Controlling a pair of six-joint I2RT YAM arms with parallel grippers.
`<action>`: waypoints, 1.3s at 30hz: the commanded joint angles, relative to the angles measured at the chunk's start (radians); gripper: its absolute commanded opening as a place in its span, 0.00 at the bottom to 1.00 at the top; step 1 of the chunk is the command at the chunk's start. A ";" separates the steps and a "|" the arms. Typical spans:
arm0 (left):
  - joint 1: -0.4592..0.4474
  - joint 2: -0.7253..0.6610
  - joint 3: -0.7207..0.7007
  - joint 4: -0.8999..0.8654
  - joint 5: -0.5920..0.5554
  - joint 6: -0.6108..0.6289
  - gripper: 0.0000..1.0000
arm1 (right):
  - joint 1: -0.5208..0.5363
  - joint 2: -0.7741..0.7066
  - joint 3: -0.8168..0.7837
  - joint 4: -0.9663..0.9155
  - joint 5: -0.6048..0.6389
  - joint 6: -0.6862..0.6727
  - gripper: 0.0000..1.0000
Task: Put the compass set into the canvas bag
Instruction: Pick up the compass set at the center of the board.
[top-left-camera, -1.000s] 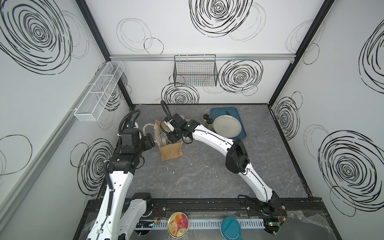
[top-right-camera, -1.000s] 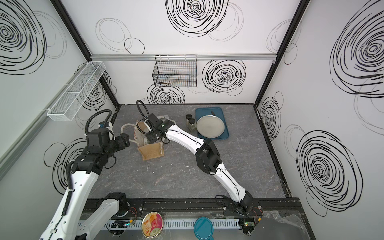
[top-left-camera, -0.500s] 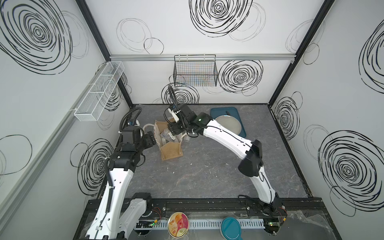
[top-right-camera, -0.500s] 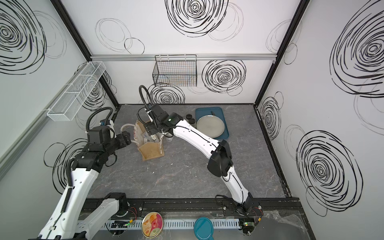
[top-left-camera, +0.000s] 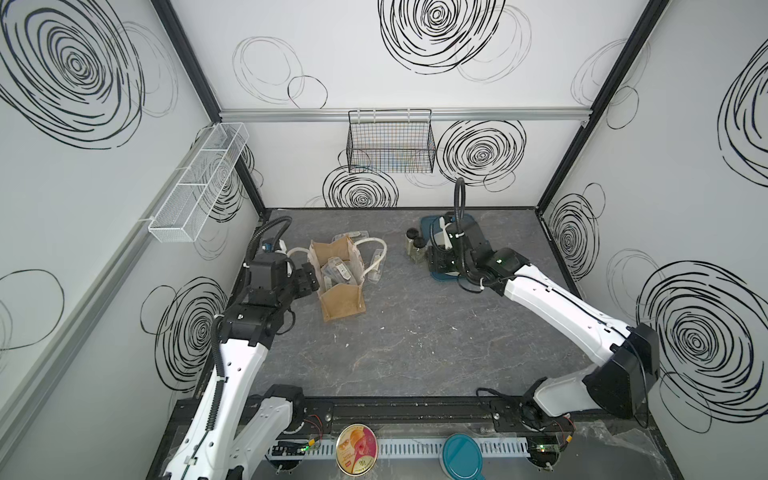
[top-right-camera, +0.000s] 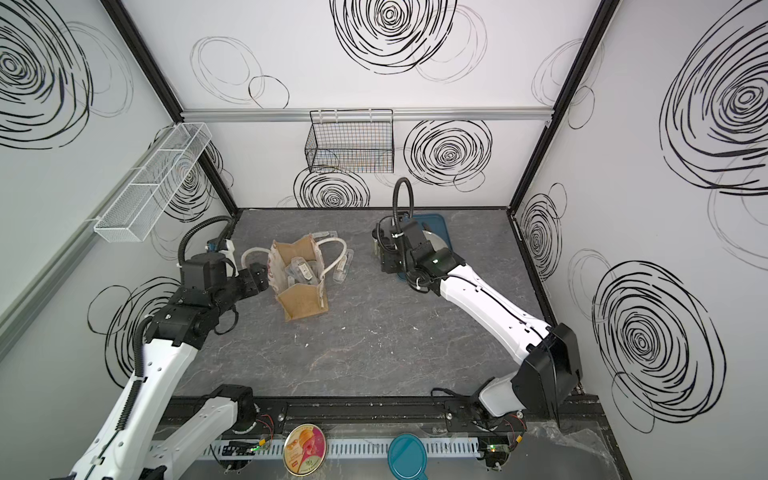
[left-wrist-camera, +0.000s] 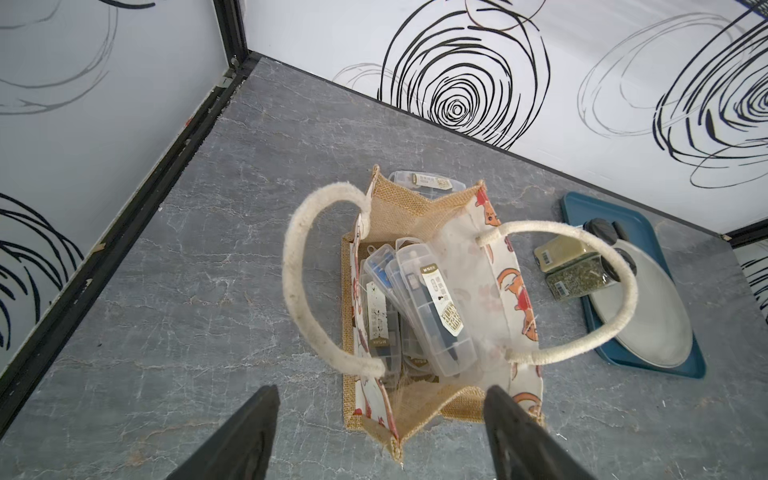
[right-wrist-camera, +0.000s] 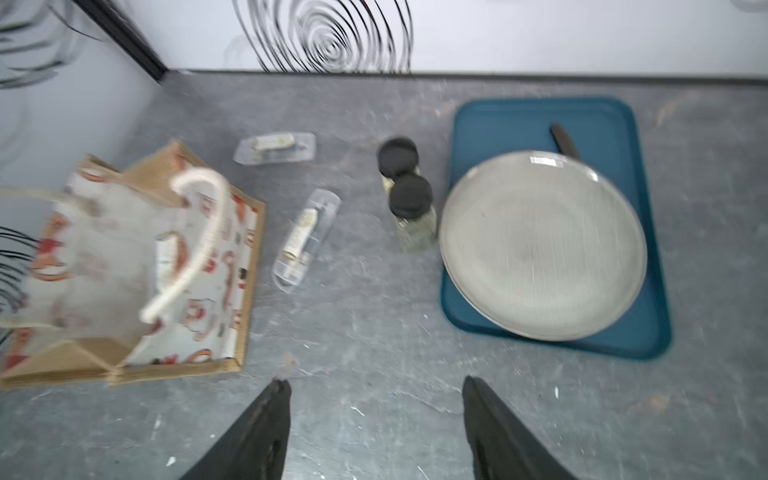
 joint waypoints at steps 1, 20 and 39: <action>-0.010 -0.011 -0.001 0.034 -0.016 -0.012 0.81 | 0.003 0.027 -0.069 0.082 -0.076 0.065 0.69; -0.010 -0.003 -0.018 0.052 -0.007 -0.013 0.81 | -0.002 0.682 0.427 -0.035 -0.255 0.070 0.74; -0.007 0.022 -0.014 0.056 -0.021 -0.006 0.82 | 0.014 1.011 0.891 -0.222 -0.198 -0.037 0.85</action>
